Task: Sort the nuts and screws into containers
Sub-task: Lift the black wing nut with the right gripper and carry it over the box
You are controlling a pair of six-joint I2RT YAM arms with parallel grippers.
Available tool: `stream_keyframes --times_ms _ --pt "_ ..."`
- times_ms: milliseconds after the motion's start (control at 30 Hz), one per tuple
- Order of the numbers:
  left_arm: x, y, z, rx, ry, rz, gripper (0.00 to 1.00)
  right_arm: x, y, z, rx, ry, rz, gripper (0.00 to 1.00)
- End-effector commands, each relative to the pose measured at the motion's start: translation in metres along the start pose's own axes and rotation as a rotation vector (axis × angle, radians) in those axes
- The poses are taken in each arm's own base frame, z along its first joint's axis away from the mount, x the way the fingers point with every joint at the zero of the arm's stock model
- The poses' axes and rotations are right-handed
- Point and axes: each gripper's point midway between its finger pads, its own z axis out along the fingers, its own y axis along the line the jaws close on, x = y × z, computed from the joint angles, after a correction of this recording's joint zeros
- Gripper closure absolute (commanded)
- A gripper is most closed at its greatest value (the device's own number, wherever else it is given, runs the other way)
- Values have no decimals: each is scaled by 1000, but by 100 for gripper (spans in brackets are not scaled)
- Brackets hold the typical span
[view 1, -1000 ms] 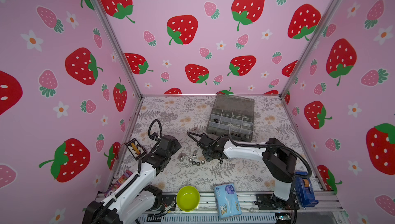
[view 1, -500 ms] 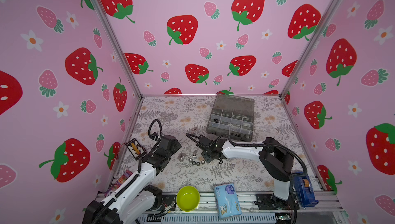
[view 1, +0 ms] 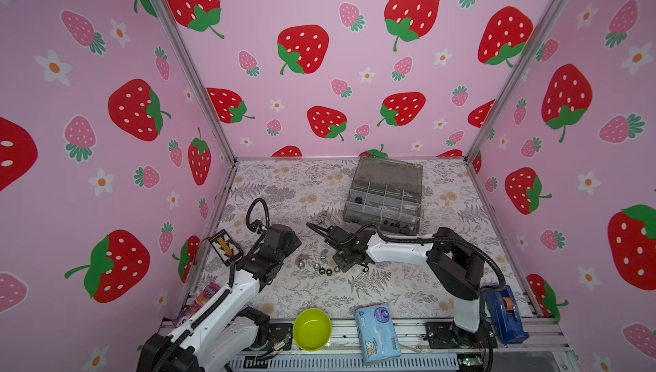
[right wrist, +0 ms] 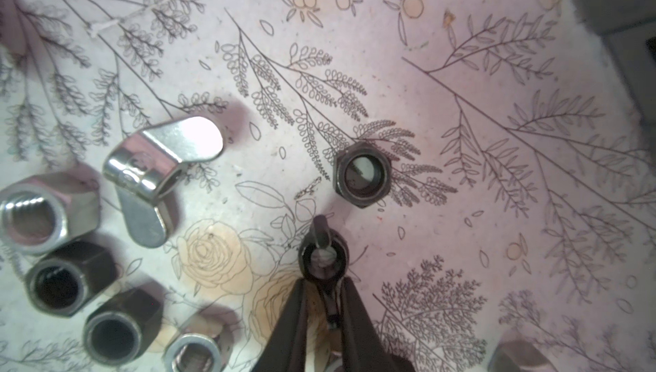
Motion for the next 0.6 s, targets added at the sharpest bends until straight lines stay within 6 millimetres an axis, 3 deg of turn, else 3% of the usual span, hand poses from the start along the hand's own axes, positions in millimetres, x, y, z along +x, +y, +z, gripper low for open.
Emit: stream_keyframes --times_ms 0,167,267,433,567 --pt "-17 -7 -9 14 -48 -38 1 3 -1 3 3 27 -5 87" --pt "-19 -8 -11 19 -55 -35 1 1 -4 -3 14 22 0 100" --pt "-19 -8 -11 16 -54 -31 1 -6 -4 -14 11 -3 7 100" --pt "-20 -9 -11 12 -51 -19 1 -31 -14 -43 42 -85 25 100" --pt "-21 -10 -12 10 -48 -5 1 -59 -35 -71 88 -163 54 100"
